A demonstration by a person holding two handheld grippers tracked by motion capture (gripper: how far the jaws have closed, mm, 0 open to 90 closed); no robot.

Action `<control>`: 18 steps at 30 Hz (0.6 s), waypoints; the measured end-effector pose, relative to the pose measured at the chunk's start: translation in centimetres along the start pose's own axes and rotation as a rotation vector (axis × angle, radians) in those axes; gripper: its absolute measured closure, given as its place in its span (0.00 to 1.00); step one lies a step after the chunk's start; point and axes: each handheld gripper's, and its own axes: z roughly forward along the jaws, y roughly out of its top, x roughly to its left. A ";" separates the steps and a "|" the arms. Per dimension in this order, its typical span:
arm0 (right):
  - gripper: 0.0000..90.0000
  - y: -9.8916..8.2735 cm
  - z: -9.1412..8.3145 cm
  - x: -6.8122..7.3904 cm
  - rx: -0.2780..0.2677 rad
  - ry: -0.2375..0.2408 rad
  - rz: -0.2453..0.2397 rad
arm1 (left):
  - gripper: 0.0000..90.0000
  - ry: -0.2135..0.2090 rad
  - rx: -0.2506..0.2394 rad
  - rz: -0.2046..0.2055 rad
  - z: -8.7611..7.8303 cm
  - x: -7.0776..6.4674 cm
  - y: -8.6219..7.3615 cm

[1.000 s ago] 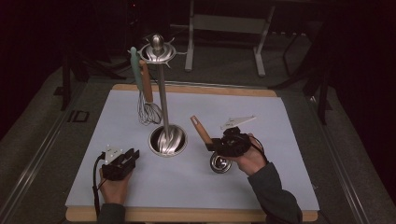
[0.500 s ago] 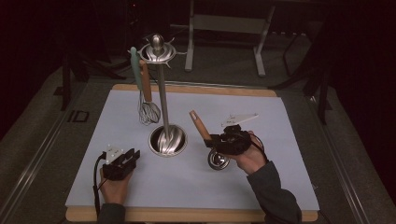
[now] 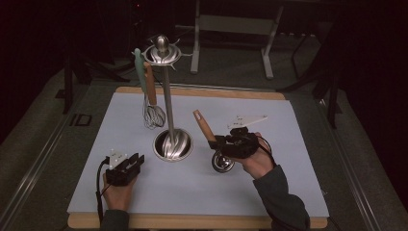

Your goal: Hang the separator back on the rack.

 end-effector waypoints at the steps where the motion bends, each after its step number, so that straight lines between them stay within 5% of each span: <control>1: 0.78 0.1 -0.1 0.1 -0.009 0.000 -0.003 | 0.79 0.000 0.000 0.000 0.0 0.0 0.0; 18: 0.78 1.0 -1.0 1.1 -0.097 -0.013 -0.048 | 0.78 0.001 0.005 0.007 0.0 0.0 0.0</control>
